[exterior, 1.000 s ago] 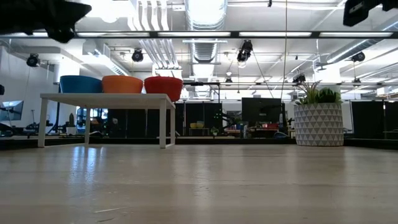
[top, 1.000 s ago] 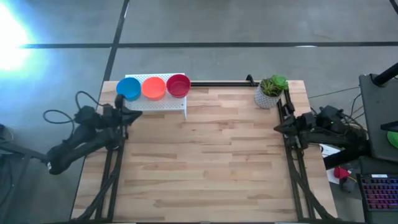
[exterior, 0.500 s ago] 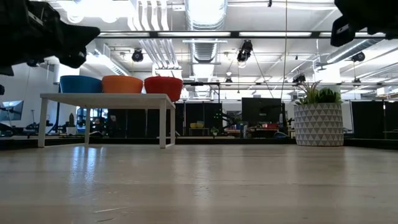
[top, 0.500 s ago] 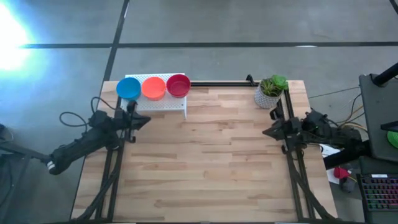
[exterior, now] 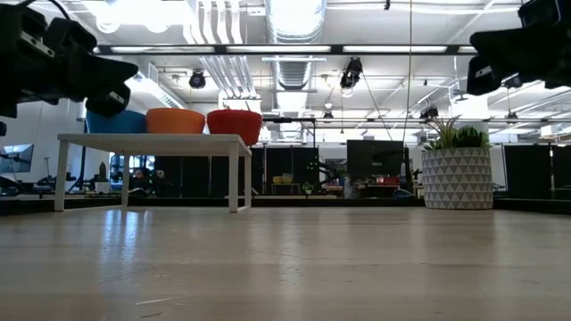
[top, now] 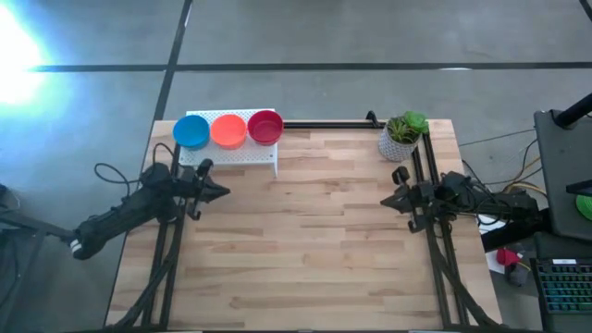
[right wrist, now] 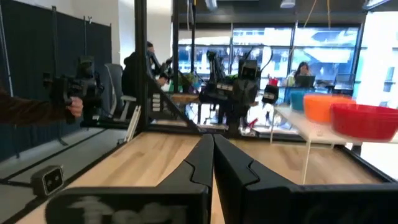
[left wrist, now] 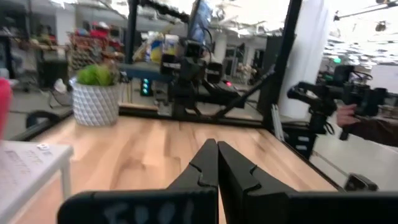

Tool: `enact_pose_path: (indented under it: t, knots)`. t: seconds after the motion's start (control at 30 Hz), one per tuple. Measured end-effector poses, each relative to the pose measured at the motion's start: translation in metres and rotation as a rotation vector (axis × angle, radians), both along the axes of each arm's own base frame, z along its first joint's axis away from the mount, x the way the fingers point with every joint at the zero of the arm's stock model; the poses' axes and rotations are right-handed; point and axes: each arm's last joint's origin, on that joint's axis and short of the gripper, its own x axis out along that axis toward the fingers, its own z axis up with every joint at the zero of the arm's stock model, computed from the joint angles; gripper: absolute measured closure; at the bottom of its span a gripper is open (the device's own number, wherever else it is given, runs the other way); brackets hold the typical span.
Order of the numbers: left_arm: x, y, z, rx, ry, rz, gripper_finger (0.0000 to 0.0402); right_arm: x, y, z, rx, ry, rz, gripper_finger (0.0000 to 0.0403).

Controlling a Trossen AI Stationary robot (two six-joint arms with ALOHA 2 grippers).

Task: Pick & Place Mini bowls
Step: Return to Home Position

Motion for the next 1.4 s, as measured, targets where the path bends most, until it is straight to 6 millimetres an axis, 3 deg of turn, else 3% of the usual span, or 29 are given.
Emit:
enact_pose_path:
  t: [0.27, 1.4]
  knots:
    - [-0.0002, -0.0024, -0.0017, 0.051, 0.009, -0.082, 0.0402, 0.0005, 0.0000, -0.0027, -0.054, 0.017, -0.008, 0.0394]
    - [-0.0001, -0.0022, -0.0025, -0.056, 0.029, -0.088, 0.0402, 0.0015, -0.0007, -0.0062, -0.048, 0.057, -0.027, 0.0394]
